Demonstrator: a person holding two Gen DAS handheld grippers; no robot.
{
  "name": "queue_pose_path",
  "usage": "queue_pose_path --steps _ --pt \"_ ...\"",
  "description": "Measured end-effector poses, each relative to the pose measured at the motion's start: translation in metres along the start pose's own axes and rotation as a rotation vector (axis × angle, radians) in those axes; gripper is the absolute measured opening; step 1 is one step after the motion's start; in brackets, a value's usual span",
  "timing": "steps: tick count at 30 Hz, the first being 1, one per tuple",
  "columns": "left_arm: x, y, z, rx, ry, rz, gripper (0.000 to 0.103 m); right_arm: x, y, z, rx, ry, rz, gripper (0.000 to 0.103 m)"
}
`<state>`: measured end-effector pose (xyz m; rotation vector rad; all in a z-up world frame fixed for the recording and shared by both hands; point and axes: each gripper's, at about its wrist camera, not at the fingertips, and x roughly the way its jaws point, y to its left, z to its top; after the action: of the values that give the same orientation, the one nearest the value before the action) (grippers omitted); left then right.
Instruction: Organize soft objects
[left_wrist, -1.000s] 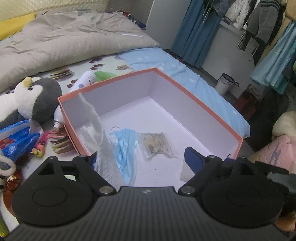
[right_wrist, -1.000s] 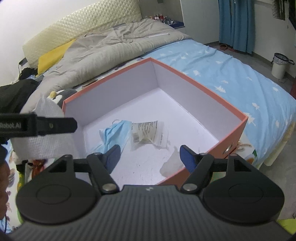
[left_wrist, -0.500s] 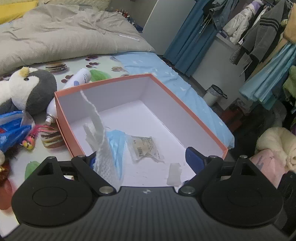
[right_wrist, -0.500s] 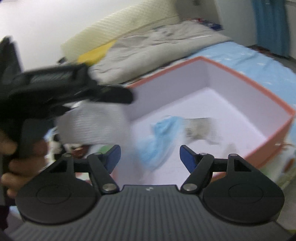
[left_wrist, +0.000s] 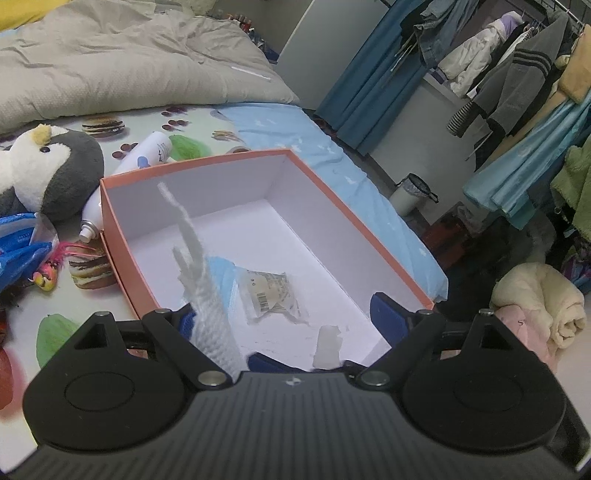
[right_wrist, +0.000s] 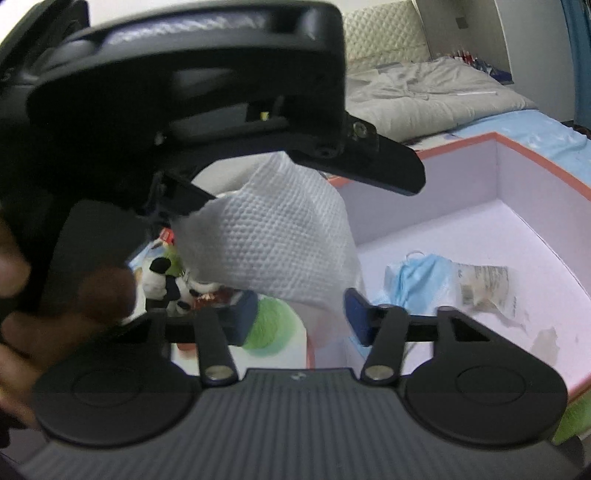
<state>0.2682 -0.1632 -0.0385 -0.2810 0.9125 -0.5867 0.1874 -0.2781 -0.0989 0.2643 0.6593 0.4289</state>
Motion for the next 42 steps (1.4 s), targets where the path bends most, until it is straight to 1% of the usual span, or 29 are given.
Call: queue_pose_path --steps 3,5,6,10,17,22,25,26,29,30,31,32,33,34,36,38,41,42 --pt "-0.002 0.0 0.0 -0.001 0.002 -0.006 0.092 0.005 -0.004 0.0 0.015 -0.004 0.008 0.028" --pt "-0.002 0.0 0.0 -0.001 0.003 -0.005 0.092 0.006 -0.006 0.001 0.03 -0.007 0.014 0.021" --pt "-0.002 0.0 0.0 -0.001 0.001 -0.005 0.092 0.006 -0.008 0.001 0.036 -0.009 0.015 0.012" --pt "-0.005 0.003 0.001 -0.004 -0.003 -0.001 0.092 0.003 -0.011 0.003 0.052 -0.022 -0.016 0.008" --pt "-0.012 0.003 -0.002 0.013 -0.01 0.0 0.092 0.0 -0.03 0.012 0.089 -0.025 -0.128 0.007" --pt "-0.014 0.003 -0.006 0.026 -0.012 0.013 0.092 -0.001 -0.045 0.016 0.089 -0.013 -0.248 0.007" --pt "-0.016 0.005 -0.01 0.031 -0.017 0.031 0.092 0.002 -0.055 0.015 0.069 0.016 -0.328 0.007" --pt "-0.018 0.006 -0.012 0.034 -0.018 0.041 0.092 0.002 -0.058 0.015 0.072 0.028 -0.344 0.009" --pt "-0.023 0.008 -0.016 0.058 -0.027 0.08 0.092 -0.001 -0.061 0.014 0.091 0.037 -0.354 0.011" --pt "-0.025 0.008 -0.017 0.061 -0.031 0.098 0.092 -0.002 -0.06 0.013 0.09 0.043 -0.36 0.015" --pt "-0.027 0.009 -0.018 0.065 -0.037 0.123 0.092 -0.003 -0.06 0.014 0.087 0.049 -0.366 0.026" --pt "-0.03 0.009 -0.02 0.075 -0.044 0.147 0.092 -0.005 -0.059 0.014 0.086 0.054 -0.371 0.035" --pt "-0.032 0.01 -0.02 0.081 -0.049 0.162 0.092 -0.008 -0.057 0.014 0.086 0.054 -0.375 0.051" --pt "-0.035 0.012 -0.022 0.085 -0.055 0.176 0.092 -0.01 -0.055 0.014 0.086 0.047 -0.379 0.064" --pt "-0.041 0.014 -0.024 0.083 -0.062 0.197 0.092 -0.015 -0.052 0.014 0.075 0.037 -0.382 0.073" --pt "-0.049 0.017 -0.027 0.081 -0.075 0.23 0.093 -0.019 -0.046 0.016 0.063 0.039 -0.38 0.073" --pt "-0.062 0.021 -0.033 0.077 -0.097 0.279 0.096 -0.028 -0.036 0.018 0.043 0.031 -0.38 0.073" --pt "-0.067 0.023 -0.035 0.069 -0.104 0.29 0.096 -0.031 -0.032 0.019 0.037 0.028 -0.384 0.075"
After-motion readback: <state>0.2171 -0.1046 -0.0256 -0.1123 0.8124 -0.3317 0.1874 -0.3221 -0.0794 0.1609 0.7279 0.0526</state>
